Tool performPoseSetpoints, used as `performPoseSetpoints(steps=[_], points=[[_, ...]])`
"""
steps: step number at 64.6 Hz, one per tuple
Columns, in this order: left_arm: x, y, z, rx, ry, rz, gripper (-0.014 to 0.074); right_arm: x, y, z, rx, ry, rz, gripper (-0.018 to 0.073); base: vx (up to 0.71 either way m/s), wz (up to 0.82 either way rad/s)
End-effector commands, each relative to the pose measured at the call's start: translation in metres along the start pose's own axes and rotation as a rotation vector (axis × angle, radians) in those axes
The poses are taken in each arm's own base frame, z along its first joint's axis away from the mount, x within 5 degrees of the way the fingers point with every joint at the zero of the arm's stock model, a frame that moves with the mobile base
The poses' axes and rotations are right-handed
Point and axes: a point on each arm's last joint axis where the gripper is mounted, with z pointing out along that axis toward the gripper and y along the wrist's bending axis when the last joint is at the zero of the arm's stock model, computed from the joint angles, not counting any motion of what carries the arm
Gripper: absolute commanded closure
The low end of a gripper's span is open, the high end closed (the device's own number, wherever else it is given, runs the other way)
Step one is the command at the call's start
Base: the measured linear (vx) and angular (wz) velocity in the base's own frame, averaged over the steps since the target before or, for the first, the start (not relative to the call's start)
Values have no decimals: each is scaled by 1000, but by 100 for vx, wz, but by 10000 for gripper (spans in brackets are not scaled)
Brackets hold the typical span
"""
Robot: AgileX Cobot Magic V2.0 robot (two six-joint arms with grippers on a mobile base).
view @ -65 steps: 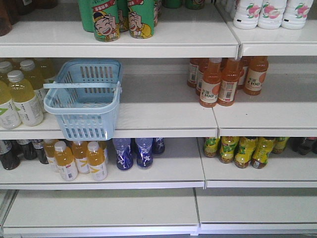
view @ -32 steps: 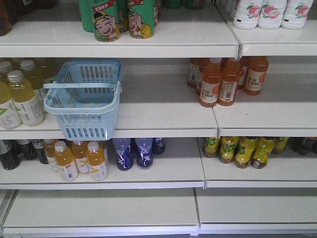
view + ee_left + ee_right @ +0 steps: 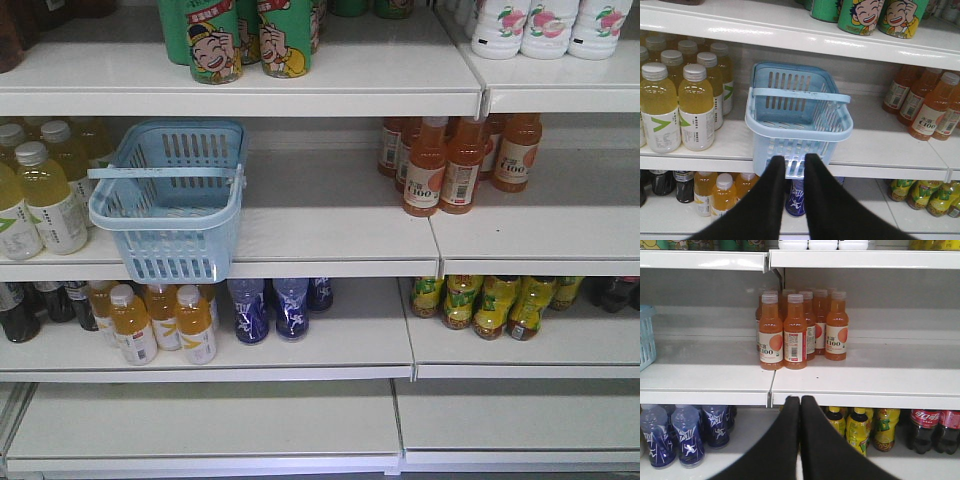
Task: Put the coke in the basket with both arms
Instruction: 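Move the left gripper up toward the light-blue basket's handle, then close the left gripper on the light-blue basket's handle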
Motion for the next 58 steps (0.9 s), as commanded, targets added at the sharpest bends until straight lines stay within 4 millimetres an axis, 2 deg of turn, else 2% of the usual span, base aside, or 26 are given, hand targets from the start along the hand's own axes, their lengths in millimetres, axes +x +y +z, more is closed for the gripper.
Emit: performPoseSetpoints(steps=[1, 21, 31, 37, 43, 58], points=[[-18, -6, -3, 34, -101, -12, 395, -5, 0, -1, 3, -85, -7, 569, 0, 0], [-16, -5, -2, 29, -84, -12, 113, -5, 0, -1, 3, -85, -7, 569, 0, 0], [-16, -6, -2, 39, -83, -55, 54, -5, 0, -1, 3, -85, -7, 569, 0, 0], [-19, -8, -3, 75, -105, -203, 55, -5, 0, -1, 3, -85, -7, 569, 0, 0], [-23, -10, -1, 119, -137, -456, 55, -5, 0, -1, 3, -85, -7, 569, 0, 0], [-14, -8, 32, 89, -42, -1003, 55, -5, 0, -1, 3, -85, -7, 569, 0, 0]])
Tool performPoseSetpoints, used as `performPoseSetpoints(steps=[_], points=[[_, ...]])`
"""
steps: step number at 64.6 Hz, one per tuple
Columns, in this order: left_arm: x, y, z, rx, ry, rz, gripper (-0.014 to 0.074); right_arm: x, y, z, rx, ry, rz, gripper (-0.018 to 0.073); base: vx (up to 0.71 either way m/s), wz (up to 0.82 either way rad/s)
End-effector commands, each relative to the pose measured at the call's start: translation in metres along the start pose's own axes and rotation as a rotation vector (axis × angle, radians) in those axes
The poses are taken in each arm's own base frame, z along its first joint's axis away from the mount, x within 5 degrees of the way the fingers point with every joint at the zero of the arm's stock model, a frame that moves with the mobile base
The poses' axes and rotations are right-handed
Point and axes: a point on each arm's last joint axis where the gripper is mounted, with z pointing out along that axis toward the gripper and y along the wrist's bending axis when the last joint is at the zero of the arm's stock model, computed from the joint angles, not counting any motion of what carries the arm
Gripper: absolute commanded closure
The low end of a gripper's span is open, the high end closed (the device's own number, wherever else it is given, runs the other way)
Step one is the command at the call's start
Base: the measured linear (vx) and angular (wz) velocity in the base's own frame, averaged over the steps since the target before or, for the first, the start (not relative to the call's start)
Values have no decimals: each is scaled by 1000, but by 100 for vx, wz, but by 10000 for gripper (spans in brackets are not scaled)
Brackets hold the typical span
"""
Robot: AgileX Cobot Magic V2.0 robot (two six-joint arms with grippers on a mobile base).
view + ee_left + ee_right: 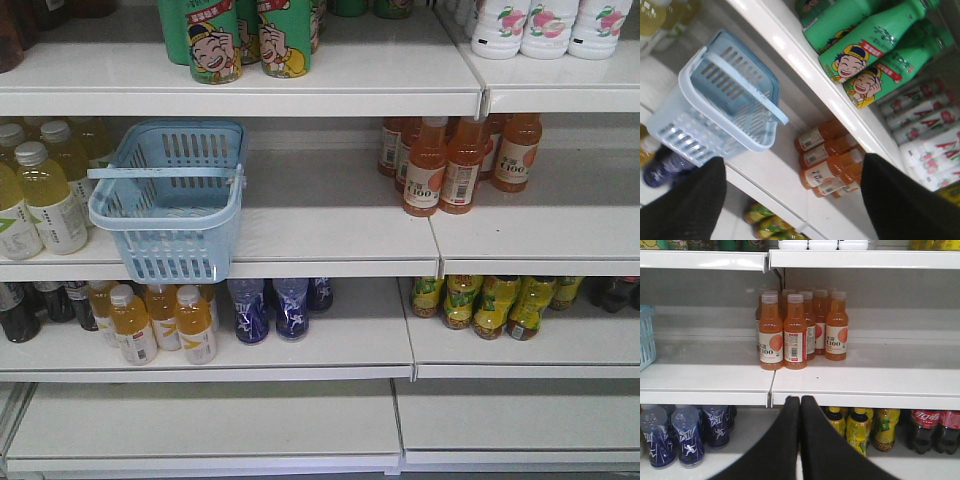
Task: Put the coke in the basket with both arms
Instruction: 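Close the left gripper on the light-blue basket's handle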
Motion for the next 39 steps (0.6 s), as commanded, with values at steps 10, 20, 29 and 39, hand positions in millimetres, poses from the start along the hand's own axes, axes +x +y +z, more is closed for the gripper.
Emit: performPoseSetpoints(steps=[10, 20, 29, 39], points=[[-4, 9, 40, -89, -35, -479, 55, -5, 0, -1, 3, -84, -7, 569, 0, 0], [0, 23, 61, -182, -40, -553, 55, -5, 0, -1, 3, -84, -7, 569, 0, 0], [-1, 19, 83, -212, 3, -534, 55, -5, 0, -1, 3, -84, -7, 569, 0, 0], [-11, -3, 110, -177, 39, -440, 55, -5, 0, -1, 3, -84, -7, 569, 0, 0]])
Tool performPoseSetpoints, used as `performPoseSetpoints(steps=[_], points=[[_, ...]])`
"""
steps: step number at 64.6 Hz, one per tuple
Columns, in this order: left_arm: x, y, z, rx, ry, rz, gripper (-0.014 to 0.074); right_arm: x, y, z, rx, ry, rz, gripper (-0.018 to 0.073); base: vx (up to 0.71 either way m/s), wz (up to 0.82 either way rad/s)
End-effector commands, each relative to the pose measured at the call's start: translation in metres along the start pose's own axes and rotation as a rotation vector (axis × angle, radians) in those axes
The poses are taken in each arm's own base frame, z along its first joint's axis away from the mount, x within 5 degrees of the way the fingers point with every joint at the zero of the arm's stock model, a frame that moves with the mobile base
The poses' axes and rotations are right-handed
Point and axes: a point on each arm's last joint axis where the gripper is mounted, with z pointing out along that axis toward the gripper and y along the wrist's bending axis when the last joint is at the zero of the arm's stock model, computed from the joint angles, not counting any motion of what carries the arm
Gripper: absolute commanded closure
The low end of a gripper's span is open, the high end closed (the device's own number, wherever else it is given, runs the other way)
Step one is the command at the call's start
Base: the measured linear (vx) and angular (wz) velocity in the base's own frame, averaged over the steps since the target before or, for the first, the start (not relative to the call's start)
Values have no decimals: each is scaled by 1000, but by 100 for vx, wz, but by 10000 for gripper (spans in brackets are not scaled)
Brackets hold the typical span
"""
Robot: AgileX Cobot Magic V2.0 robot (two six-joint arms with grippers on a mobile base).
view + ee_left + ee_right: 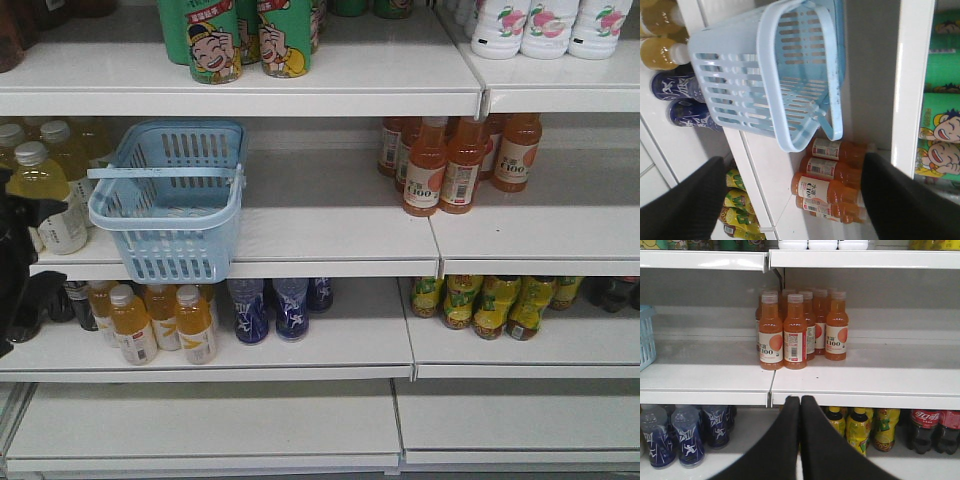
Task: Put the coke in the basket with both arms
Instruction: 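Close the left gripper on the light-blue basket's handle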
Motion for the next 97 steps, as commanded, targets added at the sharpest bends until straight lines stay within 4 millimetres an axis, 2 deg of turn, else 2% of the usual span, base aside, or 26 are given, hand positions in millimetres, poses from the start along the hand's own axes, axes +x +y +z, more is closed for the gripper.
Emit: performPoseSetpoints(steps=[1, 28, 45, 66, 79, 82, 89, 97], points=[[0, -29, 6, 67, -4, 57, 55, -5, 0, -1, 3, -84, -7, 569, 0, 0], [0, -59, 68, 42, 49, 58, 55, -5, 0, -1, 3, -84, -7, 569, 0, 0], [-1, -67, 106, 25, 63, 57, 58, -5, 0, -1, 3, -84, -7, 569, 0, 0], [-1, -80, 140, 37, 95, 67, 58, -5, 0, -1, 3, -84, -7, 569, 0, 0], [-2, -80, 156, 34, 86, 69, 69, -5, 0, -1, 3, -84, -7, 569, 0, 0], [-3, -79, 159, 33, 81, 81, 93, -5, 0, -1, 3, -84, -7, 569, 0, 0], [-4, -80, 162, 36, 73, 98, 218, -5, 0, -1, 3, -84, -7, 569, 0, 0], [-6, -81, 162, 42, 53, 88, 486, -5, 0, -1, 3, -84, -7, 569, 0, 0]])
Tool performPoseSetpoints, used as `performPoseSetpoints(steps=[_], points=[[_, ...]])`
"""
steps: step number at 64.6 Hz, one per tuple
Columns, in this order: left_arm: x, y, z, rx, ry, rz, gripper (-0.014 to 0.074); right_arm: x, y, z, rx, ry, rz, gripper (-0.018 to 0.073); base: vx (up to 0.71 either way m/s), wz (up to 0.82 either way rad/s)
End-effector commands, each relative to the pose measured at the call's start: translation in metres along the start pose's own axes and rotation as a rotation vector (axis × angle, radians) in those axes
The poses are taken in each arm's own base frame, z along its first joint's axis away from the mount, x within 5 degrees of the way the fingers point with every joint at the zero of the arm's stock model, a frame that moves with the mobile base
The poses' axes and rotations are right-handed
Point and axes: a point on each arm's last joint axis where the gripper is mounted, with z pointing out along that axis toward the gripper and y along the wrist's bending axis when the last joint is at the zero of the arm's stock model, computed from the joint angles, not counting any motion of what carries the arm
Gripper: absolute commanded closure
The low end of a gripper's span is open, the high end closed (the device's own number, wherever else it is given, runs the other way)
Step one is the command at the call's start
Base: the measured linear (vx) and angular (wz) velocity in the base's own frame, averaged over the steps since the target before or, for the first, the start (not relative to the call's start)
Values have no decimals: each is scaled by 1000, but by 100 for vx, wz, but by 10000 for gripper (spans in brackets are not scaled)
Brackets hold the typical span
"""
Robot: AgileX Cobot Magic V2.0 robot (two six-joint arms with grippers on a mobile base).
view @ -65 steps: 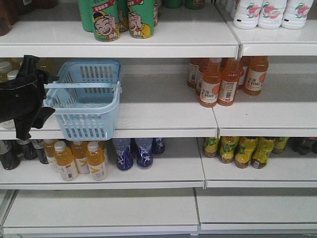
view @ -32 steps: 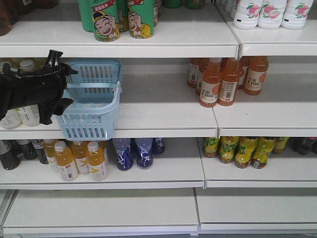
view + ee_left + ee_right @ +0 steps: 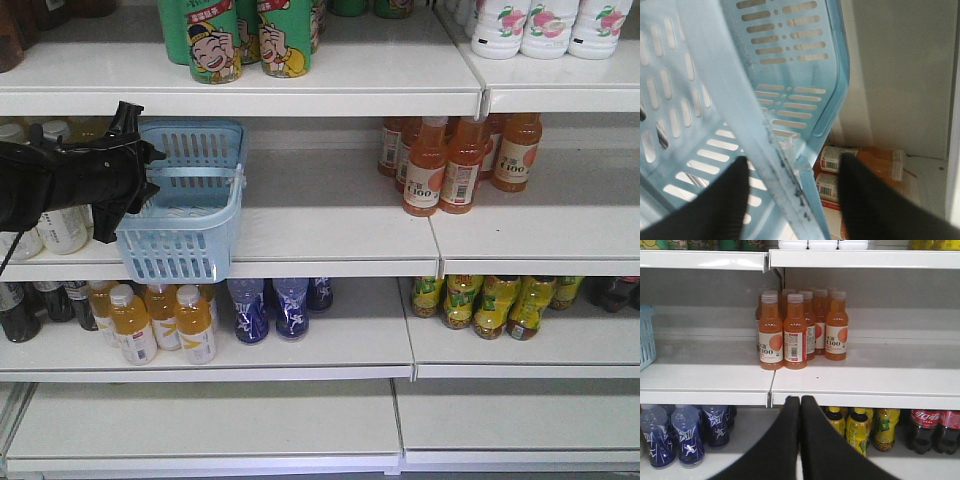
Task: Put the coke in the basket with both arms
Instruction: 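Close the left gripper on the light-blue basket's handle, then lift the basket off the shelf and lower it with the left gripper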
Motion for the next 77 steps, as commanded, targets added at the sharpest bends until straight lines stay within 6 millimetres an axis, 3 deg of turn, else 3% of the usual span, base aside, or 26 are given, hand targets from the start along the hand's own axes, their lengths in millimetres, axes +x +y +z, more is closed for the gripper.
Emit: performPoseSetpoints(steps=[1, 4, 22, 33, 50, 61, 69, 77], points=[[-3, -29, -19, 96, -42, -6, 519, -5, 0, -1, 3, -84, -7, 569, 0, 0], [-2, -29, -19, 96, -32, -16, 605, -5, 0, -1, 3, -84, -7, 569, 0, 0], [14, -28, -21, 79, 142, 110, 604, -5, 0, -1, 3, -84, -7, 569, 0, 0], [26, -24, -34, 73, 256, 179, 604, -5, 0, -1, 3, -84, -7, 569, 0, 0], [39, -22, -81, 126, 311, 331, 604, -5, 0, -1, 3, -83, -7, 569, 0, 0], [56, -17, -114, 264, 427, 402, 604, -5, 0, -1, 3, -83, -7, 569, 0, 0], [73, -4, -135, 435, 562, 393, 604, -5, 0, -1, 3, -83, -7, 569, 0, 0], [87, 15, -152, 473, 676, 420, 604, -5, 0, -1, 3, -83, -7, 569, 0, 0]])
